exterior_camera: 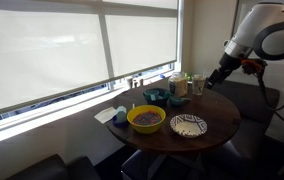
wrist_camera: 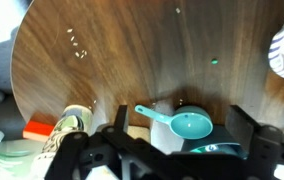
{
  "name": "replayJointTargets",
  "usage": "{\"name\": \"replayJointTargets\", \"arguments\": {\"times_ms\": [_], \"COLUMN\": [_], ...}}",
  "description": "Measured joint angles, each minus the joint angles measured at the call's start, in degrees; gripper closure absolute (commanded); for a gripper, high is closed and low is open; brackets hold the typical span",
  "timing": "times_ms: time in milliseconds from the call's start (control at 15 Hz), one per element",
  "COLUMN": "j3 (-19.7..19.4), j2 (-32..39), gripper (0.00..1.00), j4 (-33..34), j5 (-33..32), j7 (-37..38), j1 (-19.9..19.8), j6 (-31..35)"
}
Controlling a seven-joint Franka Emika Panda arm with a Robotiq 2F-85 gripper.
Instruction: Pick up the blue measuring spoon from the table and put it in the yellow bowl
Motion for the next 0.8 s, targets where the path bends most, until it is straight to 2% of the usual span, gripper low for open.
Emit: {"name": "replayJointTargets", "arguments": {"times_ms": [267, 467, 800], "j3": [0.2, 1.0, 1.2], "j2": [8.6, 15.6, 23.5], "gripper": [0.00, 0.00, 0.00], "j4": [9.1, 14.4, 18.5], "j5": [-8.0, -13.6, -14.4], "j7": [-5.2, -7.6, -10.8], "j1": [-0.6, 0.0, 3.4], "j6": [2.3, 6.6, 9.2]}}
